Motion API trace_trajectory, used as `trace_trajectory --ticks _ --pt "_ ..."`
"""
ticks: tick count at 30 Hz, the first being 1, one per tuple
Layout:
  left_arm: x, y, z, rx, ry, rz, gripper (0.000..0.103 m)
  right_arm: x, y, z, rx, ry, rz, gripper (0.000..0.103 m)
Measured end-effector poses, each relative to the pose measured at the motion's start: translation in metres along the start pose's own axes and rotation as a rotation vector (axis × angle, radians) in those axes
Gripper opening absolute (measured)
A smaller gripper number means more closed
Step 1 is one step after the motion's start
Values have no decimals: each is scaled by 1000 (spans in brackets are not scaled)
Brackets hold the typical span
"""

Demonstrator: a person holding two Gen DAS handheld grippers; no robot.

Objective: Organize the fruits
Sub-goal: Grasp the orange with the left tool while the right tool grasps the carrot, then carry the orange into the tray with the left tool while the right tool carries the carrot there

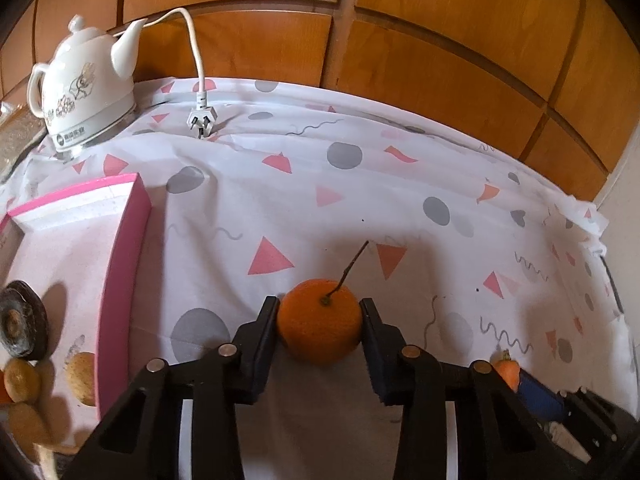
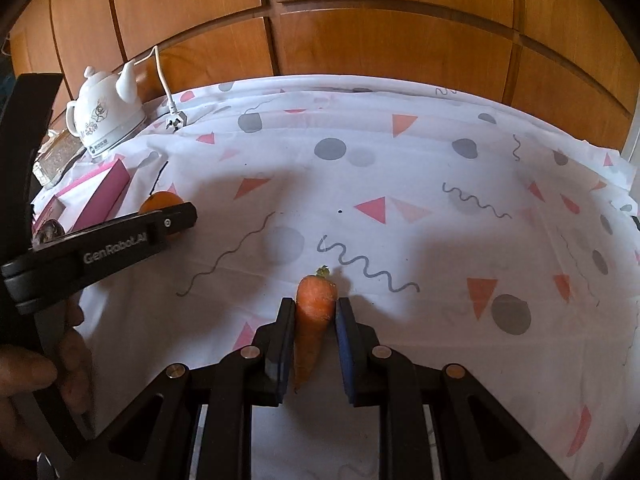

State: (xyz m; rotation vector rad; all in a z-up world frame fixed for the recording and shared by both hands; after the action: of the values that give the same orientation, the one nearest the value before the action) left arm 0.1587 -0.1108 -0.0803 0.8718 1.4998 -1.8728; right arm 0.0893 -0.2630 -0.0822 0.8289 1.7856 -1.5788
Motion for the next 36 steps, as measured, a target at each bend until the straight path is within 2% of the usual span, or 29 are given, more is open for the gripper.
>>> trace_trajectory --ticks 5,19,36 --pt "1 -8 0 13 9 3 39 1 0 1 -2 7 7 20" --pt "-6 -66 -5 45 2 71 39 2 1 3 -19 29 10 20" --pt "-3 -130 -36 56 -22 134 39 1 3 0 -3 5 -1 20"
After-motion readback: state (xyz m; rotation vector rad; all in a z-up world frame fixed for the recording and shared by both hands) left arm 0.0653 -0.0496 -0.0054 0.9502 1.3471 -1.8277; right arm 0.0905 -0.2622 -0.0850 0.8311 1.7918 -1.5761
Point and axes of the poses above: each gripper's, at about its wrist camera, not at the fingertips, and y roughly the way its jaws point, z to its right, x to its underside, the point moved 1 cm from there along y, roughly the way its jaws point, and after that the axes turned 12 degrees about z, right-handed, at the moved point
